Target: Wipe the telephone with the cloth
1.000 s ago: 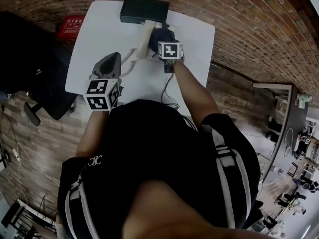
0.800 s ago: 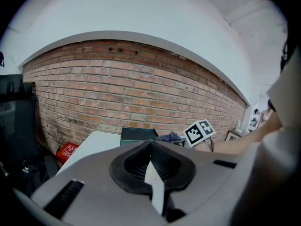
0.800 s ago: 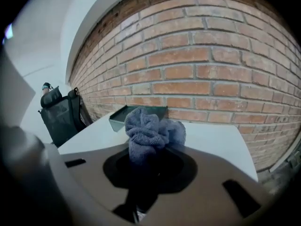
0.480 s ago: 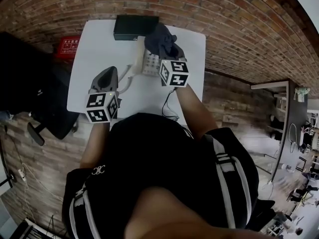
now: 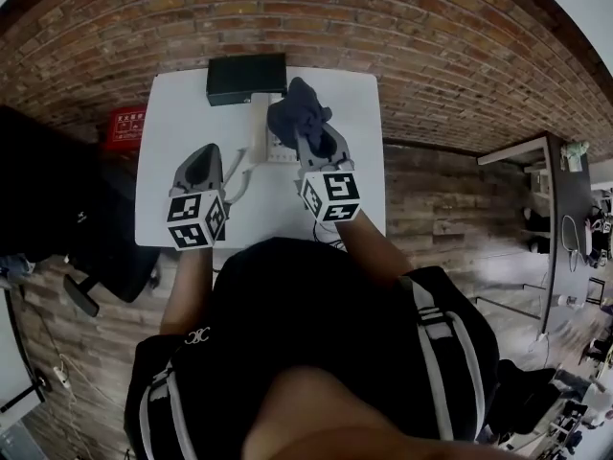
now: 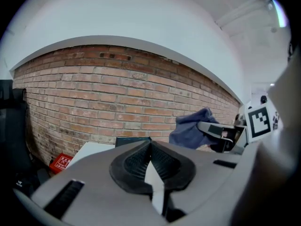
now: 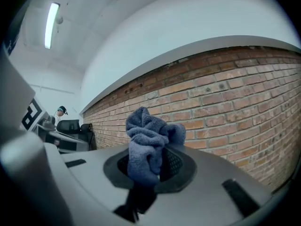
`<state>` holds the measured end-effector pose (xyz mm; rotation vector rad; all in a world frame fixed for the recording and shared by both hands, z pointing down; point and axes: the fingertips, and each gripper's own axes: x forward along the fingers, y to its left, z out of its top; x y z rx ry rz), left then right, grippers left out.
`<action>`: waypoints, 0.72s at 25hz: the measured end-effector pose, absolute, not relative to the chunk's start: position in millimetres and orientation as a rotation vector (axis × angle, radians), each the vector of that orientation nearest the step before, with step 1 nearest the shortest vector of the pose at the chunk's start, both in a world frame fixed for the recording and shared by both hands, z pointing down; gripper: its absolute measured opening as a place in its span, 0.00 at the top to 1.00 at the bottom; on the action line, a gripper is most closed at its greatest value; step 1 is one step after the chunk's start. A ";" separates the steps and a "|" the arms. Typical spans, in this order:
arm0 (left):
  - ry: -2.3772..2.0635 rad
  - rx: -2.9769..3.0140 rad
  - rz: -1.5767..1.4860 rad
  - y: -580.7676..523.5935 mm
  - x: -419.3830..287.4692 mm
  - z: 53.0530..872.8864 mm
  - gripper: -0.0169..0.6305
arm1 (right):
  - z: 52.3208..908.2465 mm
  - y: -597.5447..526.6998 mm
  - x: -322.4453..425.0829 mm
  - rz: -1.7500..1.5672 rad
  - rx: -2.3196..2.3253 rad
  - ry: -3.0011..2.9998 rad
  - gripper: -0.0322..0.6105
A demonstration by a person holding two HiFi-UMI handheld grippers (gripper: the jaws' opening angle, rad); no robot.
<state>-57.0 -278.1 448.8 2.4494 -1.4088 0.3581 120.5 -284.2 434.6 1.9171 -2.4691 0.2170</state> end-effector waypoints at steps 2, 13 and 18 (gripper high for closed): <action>-1.380 2.470 0.355 -276.7 -50.0 448.8 0.98 | 430.3 -277.9 119.6 0.202 1.939 -2.460 0.88; -1.240 2.551 0.357 -262.4 -17.2 449.7 0.98 | 416.0 -253.3 132.0 0.215 2.037 -2.406 0.88; -1.196 2.566 0.358 -254.9 -13.8 450.7 0.98 | 415.7 -242.5 127.6 0.217 2.042 -2.388 0.88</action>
